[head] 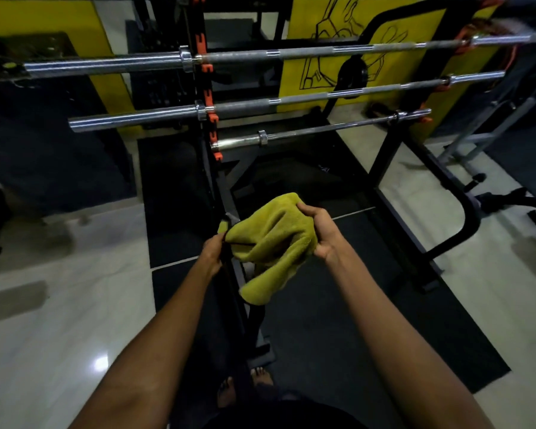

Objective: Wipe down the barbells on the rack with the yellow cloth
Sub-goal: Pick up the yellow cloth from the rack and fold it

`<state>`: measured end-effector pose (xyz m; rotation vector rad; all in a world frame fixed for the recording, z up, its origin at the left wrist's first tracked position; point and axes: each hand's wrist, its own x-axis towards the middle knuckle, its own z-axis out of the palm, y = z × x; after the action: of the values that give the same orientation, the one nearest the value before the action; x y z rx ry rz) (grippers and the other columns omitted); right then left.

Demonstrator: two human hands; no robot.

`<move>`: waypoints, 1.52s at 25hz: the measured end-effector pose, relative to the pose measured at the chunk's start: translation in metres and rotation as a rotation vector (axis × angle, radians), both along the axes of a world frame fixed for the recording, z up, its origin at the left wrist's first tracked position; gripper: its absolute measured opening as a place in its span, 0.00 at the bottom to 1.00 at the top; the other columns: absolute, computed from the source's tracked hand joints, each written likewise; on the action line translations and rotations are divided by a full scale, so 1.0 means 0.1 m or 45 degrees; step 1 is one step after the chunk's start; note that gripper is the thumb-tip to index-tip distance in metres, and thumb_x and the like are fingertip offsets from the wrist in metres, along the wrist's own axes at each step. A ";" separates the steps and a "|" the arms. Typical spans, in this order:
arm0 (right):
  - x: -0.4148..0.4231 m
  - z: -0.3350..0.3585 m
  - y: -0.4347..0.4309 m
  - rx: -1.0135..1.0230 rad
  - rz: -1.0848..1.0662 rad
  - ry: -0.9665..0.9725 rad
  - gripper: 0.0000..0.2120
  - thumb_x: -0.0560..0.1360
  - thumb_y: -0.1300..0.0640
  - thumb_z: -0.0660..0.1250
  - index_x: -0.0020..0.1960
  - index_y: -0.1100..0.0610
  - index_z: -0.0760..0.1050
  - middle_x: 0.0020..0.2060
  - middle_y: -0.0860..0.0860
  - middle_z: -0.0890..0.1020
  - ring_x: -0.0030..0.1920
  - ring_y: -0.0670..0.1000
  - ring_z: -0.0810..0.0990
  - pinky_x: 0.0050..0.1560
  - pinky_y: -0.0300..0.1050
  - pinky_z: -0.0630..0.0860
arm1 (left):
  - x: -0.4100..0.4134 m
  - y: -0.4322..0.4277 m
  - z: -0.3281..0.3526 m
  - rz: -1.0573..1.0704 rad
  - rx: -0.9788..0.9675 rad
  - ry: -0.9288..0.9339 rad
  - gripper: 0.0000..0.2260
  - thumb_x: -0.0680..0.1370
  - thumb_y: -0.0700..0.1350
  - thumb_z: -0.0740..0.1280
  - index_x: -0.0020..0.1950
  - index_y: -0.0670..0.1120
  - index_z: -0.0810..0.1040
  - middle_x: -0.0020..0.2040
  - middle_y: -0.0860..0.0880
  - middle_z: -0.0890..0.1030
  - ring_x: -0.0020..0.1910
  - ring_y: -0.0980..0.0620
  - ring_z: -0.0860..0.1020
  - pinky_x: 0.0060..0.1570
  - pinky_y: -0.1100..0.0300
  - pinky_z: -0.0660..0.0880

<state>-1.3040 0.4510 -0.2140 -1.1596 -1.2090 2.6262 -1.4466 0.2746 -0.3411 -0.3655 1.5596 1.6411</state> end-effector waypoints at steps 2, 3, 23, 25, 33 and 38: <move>0.04 0.00 0.05 -0.023 -0.079 0.023 0.22 0.82 0.48 0.60 0.48 0.64 0.83 0.41 0.60 0.85 0.40 0.58 0.86 0.41 0.53 0.84 | -0.08 -0.05 0.10 0.054 -0.125 0.190 0.11 0.78 0.51 0.66 0.43 0.46 0.81 0.39 0.46 0.82 0.37 0.48 0.80 0.35 0.60 0.78; 0.06 -0.02 0.10 -0.045 -0.145 0.033 0.23 0.82 0.47 0.60 0.45 0.63 0.85 0.40 0.60 0.86 0.39 0.59 0.86 0.39 0.54 0.84 | -0.12 -0.09 0.17 0.082 -0.130 0.224 0.11 0.79 0.51 0.65 0.43 0.46 0.80 0.39 0.45 0.81 0.39 0.46 0.80 0.38 0.57 0.78; 0.16 -1.05 0.46 0.726 0.172 -0.498 0.15 0.81 0.50 0.65 0.54 0.63 0.80 0.52 0.59 0.82 0.49 0.55 0.80 0.50 0.50 0.77 | -0.20 -1.09 0.03 -0.301 -0.509 0.825 0.18 0.71 0.46 0.77 0.52 0.41 0.74 0.45 0.46 0.79 0.42 0.51 0.76 0.37 0.60 0.73; 0.16 -1.07 0.49 0.445 -0.039 -0.437 0.13 0.81 0.53 0.67 0.55 0.64 0.78 0.53 0.61 0.83 0.45 0.56 0.83 0.45 0.51 0.81 | -0.24 -1.11 0.03 -0.212 -0.564 0.703 0.21 0.70 0.49 0.78 0.54 0.43 0.73 0.47 0.46 0.77 0.42 0.52 0.76 0.37 0.59 0.73; 0.32 -1.09 0.59 0.388 -0.116 -0.150 0.11 0.82 0.66 0.60 0.55 0.57 0.80 0.59 0.62 0.80 0.49 0.51 0.80 0.52 0.46 0.78 | -0.25 -1.16 0.28 -0.180 -0.035 0.522 0.16 0.75 0.31 0.69 0.61 0.42 0.78 0.49 0.42 0.82 0.48 0.44 0.81 0.47 0.51 0.80; 0.44 -1.12 0.60 0.809 0.120 -0.146 0.10 0.79 0.61 0.68 0.60 0.57 0.80 0.61 0.57 0.80 0.58 0.54 0.80 0.50 0.44 0.78 | -0.20 -1.03 0.30 -0.021 -0.044 0.586 0.09 0.79 0.39 0.67 0.57 0.44 0.80 0.49 0.43 0.80 0.44 0.49 0.80 0.42 0.54 0.79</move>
<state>-1.2595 0.5109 -0.3260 -1.1389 -1.9543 1.9790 -1.4662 0.1717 -0.3108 0.0144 1.9200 1.7700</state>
